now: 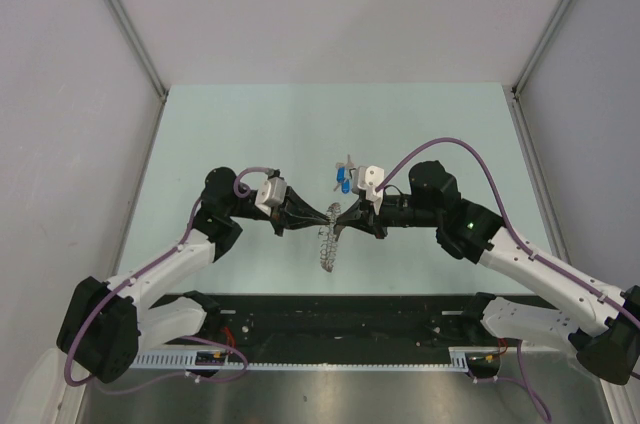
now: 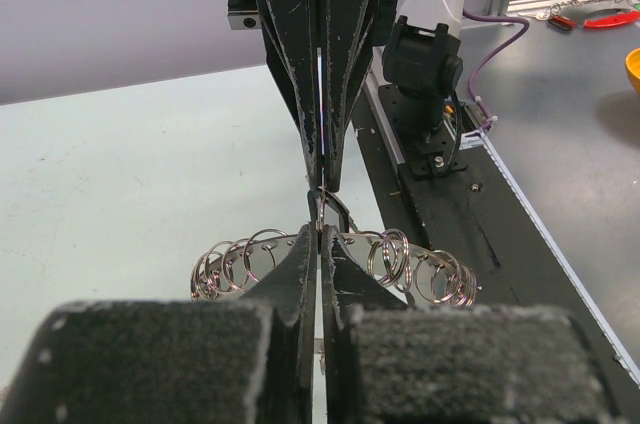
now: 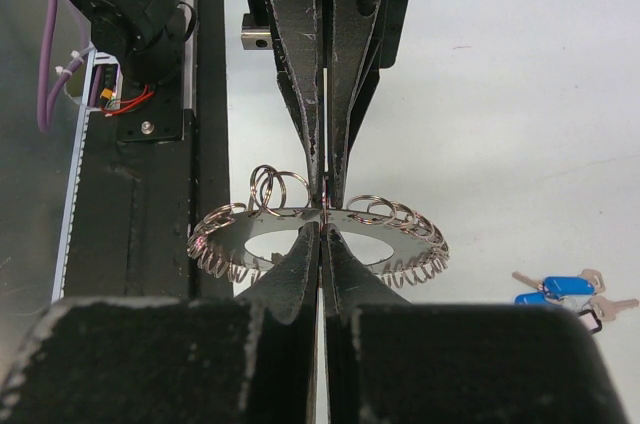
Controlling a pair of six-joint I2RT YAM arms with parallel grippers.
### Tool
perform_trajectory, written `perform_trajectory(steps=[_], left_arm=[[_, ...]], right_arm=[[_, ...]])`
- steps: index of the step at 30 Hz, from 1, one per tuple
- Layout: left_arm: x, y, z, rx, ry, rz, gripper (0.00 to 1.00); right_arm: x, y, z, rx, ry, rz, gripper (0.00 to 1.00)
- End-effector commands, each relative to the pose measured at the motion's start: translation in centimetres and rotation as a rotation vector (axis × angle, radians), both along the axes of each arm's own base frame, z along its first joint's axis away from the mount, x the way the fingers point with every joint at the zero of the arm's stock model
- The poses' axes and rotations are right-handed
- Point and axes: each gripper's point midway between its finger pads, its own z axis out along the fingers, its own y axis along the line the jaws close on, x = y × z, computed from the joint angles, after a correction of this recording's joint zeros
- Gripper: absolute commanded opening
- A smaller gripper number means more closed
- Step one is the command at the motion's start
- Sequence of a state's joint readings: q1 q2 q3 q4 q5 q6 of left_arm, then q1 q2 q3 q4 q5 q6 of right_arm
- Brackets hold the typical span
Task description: Put the keys on the keyring
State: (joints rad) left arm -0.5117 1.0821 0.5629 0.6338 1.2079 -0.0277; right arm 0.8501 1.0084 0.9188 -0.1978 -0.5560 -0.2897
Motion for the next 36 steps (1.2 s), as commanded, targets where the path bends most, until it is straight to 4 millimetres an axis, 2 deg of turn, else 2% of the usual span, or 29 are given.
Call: perform_trajectory(steps=[1,36], left_arm=[[0.0,0.0,0.8,-0.019,-0.028,-0.003,0.00],[-0.2,-0.1,1.1,-0.016,-0.015,-0.002,0.00]], right_arm=[[0.3,0.3,2.2,0.041,-0.051,-0.005,0.00],[0.4,1.4,2.0,0.031,-0.076,-0.031,0.00]])
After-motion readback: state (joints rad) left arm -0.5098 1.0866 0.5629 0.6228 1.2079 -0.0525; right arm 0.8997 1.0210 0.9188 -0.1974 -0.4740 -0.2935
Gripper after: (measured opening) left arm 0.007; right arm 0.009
